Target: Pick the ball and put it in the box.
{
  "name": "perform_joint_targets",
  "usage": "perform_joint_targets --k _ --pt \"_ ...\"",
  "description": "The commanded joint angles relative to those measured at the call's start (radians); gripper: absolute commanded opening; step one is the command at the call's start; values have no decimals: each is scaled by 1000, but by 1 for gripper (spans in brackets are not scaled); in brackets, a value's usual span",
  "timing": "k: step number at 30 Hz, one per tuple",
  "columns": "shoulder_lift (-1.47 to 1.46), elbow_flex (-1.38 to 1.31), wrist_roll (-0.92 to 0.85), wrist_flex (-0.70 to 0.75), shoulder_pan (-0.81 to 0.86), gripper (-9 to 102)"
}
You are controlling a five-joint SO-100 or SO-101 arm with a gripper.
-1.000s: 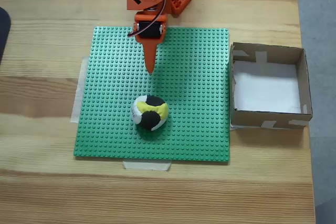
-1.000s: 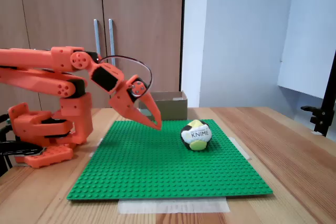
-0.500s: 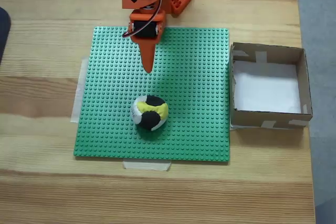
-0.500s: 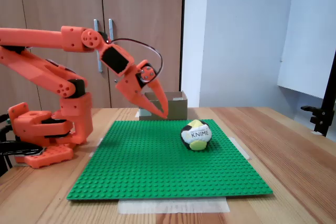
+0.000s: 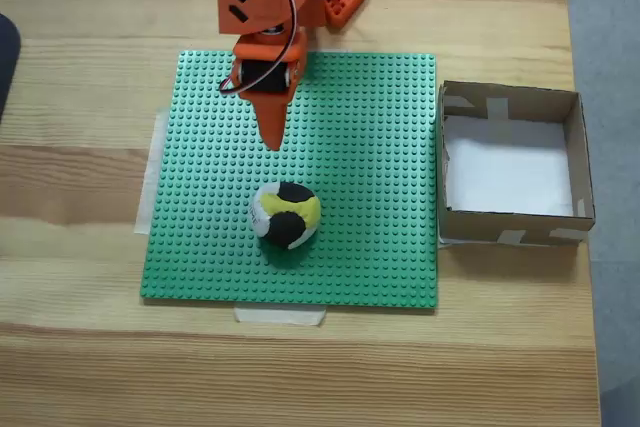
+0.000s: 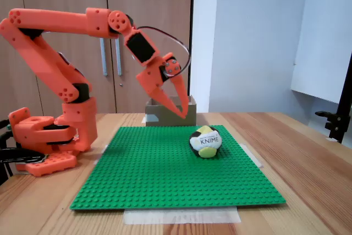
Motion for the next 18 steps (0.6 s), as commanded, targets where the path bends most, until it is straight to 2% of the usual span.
perform_joint_targets --k 1,18 --pt "-46 -110 -2 28 11 -1" --pt "-342 -434 -52 199 23 -1"
